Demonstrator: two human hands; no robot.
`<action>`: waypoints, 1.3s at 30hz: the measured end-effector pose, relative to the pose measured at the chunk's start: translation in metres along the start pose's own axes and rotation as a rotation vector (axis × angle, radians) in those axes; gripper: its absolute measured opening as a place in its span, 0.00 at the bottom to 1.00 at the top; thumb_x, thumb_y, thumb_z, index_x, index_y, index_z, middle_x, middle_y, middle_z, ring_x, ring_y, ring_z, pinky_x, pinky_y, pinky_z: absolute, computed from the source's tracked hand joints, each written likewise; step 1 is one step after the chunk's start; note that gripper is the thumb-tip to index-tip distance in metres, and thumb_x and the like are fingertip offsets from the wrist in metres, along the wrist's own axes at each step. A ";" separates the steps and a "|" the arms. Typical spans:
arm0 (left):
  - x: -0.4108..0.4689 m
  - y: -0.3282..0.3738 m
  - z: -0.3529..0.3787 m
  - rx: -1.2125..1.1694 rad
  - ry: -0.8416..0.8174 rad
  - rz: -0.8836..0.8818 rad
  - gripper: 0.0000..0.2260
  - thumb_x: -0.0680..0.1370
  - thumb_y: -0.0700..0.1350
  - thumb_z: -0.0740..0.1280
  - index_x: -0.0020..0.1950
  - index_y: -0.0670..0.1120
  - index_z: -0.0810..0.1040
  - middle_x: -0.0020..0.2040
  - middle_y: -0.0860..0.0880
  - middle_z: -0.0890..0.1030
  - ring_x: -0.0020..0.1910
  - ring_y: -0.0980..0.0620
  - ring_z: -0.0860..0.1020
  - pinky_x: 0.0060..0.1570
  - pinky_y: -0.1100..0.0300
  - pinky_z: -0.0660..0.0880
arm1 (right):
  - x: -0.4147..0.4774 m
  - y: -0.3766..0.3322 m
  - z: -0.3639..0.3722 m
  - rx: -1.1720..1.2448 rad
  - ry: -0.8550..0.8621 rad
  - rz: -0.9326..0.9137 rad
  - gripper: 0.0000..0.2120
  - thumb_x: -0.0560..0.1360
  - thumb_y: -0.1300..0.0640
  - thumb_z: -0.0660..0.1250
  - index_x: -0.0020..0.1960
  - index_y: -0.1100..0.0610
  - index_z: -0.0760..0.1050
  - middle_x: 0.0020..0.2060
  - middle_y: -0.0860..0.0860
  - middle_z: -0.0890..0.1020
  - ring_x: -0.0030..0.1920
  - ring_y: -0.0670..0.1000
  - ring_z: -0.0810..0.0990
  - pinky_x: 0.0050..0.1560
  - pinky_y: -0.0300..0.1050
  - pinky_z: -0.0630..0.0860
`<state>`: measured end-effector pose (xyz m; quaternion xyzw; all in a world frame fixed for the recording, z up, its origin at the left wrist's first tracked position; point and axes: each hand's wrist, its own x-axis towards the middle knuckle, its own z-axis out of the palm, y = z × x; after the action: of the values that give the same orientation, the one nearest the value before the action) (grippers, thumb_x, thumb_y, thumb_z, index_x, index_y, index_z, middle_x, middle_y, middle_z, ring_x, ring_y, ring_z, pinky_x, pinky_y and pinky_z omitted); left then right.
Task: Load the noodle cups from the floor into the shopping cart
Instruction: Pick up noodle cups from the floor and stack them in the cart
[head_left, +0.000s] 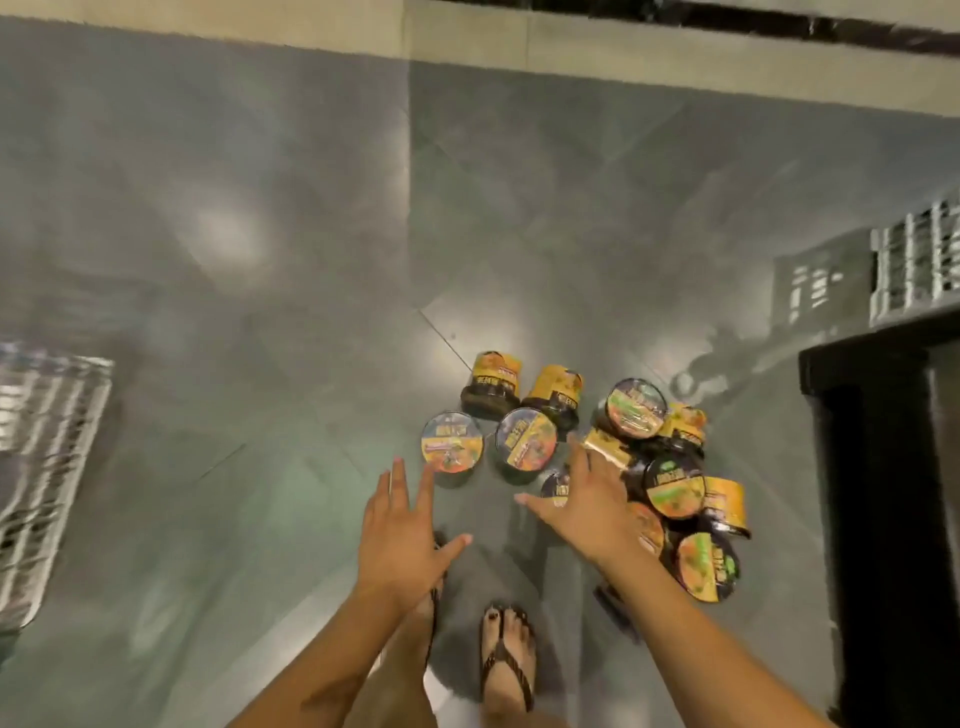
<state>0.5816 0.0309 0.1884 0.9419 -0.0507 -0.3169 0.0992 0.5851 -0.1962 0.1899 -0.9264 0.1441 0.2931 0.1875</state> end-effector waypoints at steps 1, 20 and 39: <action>0.028 -0.006 0.022 0.009 0.005 0.024 0.45 0.72 0.72 0.56 0.79 0.50 0.42 0.79 0.40 0.41 0.78 0.40 0.45 0.74 0.48 0.48 | 0.025 0.010 0.021 -0.009 0.003 0.025 0.54 0.66 0.25 0.62 0.79 0.54 0.46 0.72 0.58 0.63 0.71 0.59 0.61 0.70 0.52 0.59; 0.223 -0.043 0.172 0.023 0.263 0.183 0.51 0.60 0.74 0.67 0.76 0.50 0.58 0.69 0.35 0.64 0.62 0.32 0.70 0.54 0.38 0.75 | 0.189 0.061 0.195 0.070 0.327 0.034 0.57 0.57 0.23 0.65 0.77 0.40 0.43 0.63 0.59 0.62 0.63 0.61 0.66 0.59 0.58 0.72; -0.026 0.002 -0.101 -0.100 0.303 -0.010 0.48 0.57 0.66 0.70 0.74 0.50 0.64 0.65 0.39 0.65 0.57 0.35 0.68 0.55 0.43 0.72 | -0.057 -0.032 -0.062 0.224 0.136 -0.123 0.55 0.58 0.28 0.70 0.77 0.39 0.48 0.63 0.55 0.62 0.68 0.58 0.61 0.69 0.52 0.65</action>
<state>0.6221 0.0484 0.2826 0.9731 -0.0144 -0.1736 0.1510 0.5821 -0.1854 0.2793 -0.9246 0.1313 0.1995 0.2969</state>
